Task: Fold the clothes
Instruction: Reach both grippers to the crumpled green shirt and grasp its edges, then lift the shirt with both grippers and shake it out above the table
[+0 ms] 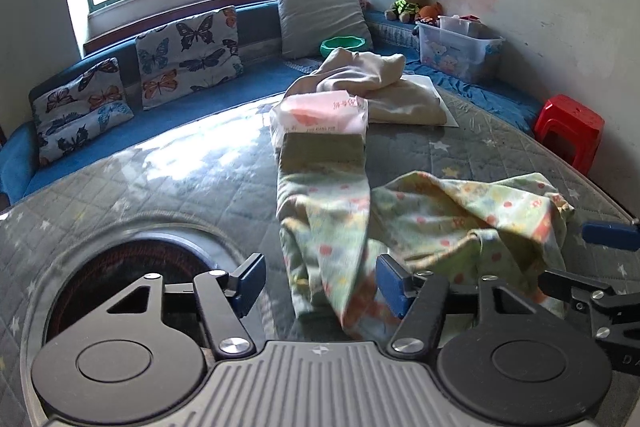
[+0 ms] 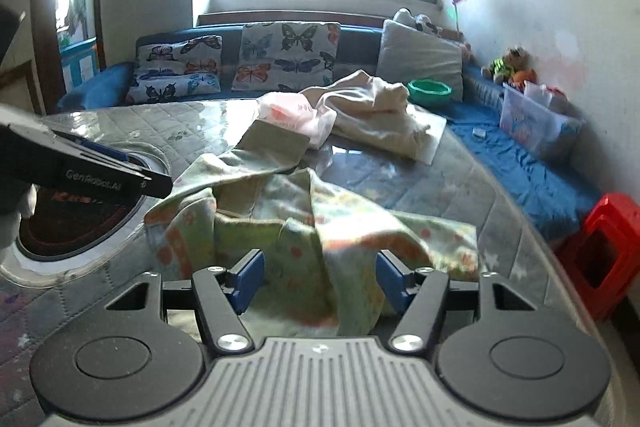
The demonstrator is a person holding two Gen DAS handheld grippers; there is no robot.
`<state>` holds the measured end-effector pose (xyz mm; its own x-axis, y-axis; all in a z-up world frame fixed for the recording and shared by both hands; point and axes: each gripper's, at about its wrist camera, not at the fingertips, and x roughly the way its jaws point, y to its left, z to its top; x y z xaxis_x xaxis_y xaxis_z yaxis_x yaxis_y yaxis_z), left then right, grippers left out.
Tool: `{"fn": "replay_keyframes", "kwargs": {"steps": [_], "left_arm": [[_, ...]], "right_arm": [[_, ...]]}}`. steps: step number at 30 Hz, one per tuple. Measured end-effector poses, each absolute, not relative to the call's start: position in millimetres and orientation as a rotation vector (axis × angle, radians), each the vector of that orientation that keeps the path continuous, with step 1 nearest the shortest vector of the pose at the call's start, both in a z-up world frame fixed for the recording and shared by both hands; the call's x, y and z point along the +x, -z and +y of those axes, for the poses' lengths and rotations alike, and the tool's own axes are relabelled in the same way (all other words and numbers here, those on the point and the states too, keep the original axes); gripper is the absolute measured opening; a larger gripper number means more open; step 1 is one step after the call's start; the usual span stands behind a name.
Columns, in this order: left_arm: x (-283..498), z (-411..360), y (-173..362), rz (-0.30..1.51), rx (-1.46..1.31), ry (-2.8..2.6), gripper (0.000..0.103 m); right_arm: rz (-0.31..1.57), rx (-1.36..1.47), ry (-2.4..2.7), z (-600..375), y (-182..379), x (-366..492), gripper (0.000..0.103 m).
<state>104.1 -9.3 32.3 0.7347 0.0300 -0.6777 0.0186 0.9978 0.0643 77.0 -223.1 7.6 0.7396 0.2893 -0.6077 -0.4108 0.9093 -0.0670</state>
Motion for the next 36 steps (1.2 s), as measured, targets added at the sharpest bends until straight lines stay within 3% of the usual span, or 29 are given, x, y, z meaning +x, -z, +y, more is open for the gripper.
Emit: {"fn": "replay_keyframes", "kwargs": {"steps": [21,24,26,28,30,34,36], "left_arm": [[191.0,-36.1,9.6,0.859,0.274,0.020,0.065],[193.6,-30.5,14.1,0.877,0.268,0.030,0.048],[192.9,-26.2,13.7,0.876,0.255,0.035,0.043],[191.8,-22.0,10.8,0.873,0.237,0.040,0.027],[190.2,-17.9,7.5,0.867,0.219,0.044,0.020],[185.0,-12.2,-0.5,0.849,0.189,0.045,0.013],[180.1,-8.4,-4.8,0.841,0.174,0.046,0.012]], "right_arm": [[0.734,-0.291,-0.453,-188.9,24.1,182.8,0.052],[0.750,-0.310,-0.451,-187.9,32.2,188.6,0.045],[0.752,-0.319,-0.446,-188.4,35.3,189.4,0.039],[0.740,-0.323,-0.437,-190.5,34.9,185.7,0.035],[0.728,-0.327,-0.428,-192.7,34.4,181.9,0.024],[0.704,-0.334,-0.410,-197.0,33.5,174.5,0.008],[0.691,-0.338,-0.400,-199.2,33.0,170.8,0.006]]}}
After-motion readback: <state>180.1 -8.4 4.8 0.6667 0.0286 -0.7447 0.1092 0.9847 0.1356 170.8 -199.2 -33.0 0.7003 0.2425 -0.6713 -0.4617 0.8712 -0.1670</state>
